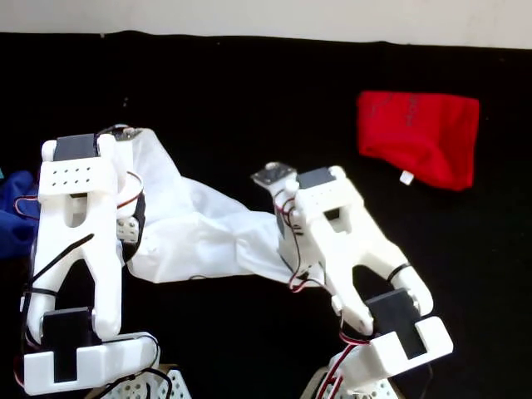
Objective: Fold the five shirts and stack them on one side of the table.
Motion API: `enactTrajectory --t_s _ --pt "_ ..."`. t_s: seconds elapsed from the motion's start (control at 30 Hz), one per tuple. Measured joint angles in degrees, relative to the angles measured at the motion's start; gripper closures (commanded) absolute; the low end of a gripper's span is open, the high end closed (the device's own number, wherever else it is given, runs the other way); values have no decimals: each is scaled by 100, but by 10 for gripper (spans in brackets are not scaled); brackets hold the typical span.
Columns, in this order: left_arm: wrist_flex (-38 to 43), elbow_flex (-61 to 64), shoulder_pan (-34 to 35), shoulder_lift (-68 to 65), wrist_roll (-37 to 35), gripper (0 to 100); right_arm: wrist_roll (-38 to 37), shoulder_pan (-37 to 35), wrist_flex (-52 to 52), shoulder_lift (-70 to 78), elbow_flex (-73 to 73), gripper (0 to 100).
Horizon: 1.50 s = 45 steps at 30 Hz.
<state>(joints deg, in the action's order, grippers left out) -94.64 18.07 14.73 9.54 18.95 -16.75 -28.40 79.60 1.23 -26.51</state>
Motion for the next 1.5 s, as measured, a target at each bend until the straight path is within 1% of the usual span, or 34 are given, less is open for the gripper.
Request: enactTrajectory --t_s 0.1,0.13,0.23,0.4,0.63,0.77,0.9,1.03,1.2,1.3,1.4,1.5 --pt "0 0 0 0 0 992 0 -193 -185 0 -352 871" --pt "0 0 0 0 0 992 0 -264 -264 0 -448 889" --pt "0 0 0 0 0 992 0 -369 -396 -35 -668 998" --pt "0 0 0 0 0 992 0 -378 -352 -475 -721 993" --pt "0 0 0 0 0 992 0 -387 325 -2321 -862 993" --pt "0 0 0 0 0 992 0 -387 378 -2848 -1196 990" --pt "0 0 0 0 0 992 0 -387 149 -2919 -1398 980" --pt "0 0 0 0 0 992 -26 -448 -264 -2760 -1978 903" --pt "0 0 0 0 0 992 -607 -738 -510 -2470 -2585 858" --pt "0 0 0 0 0 992 -677 -800 -510 -2453 -2567 856" --pt "0 0 0 0 0 992 -677 -835 -237 -2453 -2268 856" --pt "0 0 0 0 0 992 -677 -1099 26 -2453 -1916 856"
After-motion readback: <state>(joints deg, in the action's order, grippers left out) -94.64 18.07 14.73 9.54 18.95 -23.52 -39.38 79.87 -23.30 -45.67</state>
